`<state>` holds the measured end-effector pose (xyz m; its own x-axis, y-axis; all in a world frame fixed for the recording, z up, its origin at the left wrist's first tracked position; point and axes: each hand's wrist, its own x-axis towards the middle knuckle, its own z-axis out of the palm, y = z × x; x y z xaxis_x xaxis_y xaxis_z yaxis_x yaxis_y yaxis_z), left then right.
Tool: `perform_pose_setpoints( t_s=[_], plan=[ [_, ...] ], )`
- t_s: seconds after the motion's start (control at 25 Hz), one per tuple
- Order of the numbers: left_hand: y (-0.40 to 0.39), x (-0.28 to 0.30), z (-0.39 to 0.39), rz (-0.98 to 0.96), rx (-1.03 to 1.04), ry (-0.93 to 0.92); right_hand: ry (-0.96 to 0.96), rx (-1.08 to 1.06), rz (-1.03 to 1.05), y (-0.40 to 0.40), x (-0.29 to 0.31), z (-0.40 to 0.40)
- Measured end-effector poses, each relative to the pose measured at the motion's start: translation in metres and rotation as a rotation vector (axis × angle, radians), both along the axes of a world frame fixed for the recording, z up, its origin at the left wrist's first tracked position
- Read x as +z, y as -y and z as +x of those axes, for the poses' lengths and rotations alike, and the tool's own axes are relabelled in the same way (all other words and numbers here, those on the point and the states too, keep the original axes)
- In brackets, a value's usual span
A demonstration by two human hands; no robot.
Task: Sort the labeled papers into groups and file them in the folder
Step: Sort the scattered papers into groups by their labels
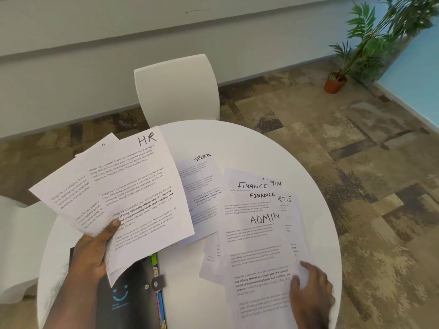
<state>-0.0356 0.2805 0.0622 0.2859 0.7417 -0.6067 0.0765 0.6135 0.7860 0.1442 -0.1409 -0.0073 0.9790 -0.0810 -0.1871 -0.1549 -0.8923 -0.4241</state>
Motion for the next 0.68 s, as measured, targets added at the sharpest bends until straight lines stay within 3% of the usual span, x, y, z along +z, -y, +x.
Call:
perform_pose_setpoints(
  t_s=[0.16,0.28,0.48,0.68],
  plan=[
    [0.001,0.001,-0.002,-0.002,0.032,0.017,0.03,0.422,0.191,-0.086,0.0,0.036],
    [0.001,0.003,-0.006,-0.02,0.036,0.019,-0.114,0.671,0.107,-0.15,-0.002,0.057],
    [-0.005,0.004,-0.018,-0.003,0.053,0.04,-0.144,0.7,-0.335,-0.212,0.003,0.068],
    [-0.013,0.0,-0.031,-0.008,0.068,0.05,-0.092,0.751,-0.396,-0.237,-0.004,0.072]
  ],
)
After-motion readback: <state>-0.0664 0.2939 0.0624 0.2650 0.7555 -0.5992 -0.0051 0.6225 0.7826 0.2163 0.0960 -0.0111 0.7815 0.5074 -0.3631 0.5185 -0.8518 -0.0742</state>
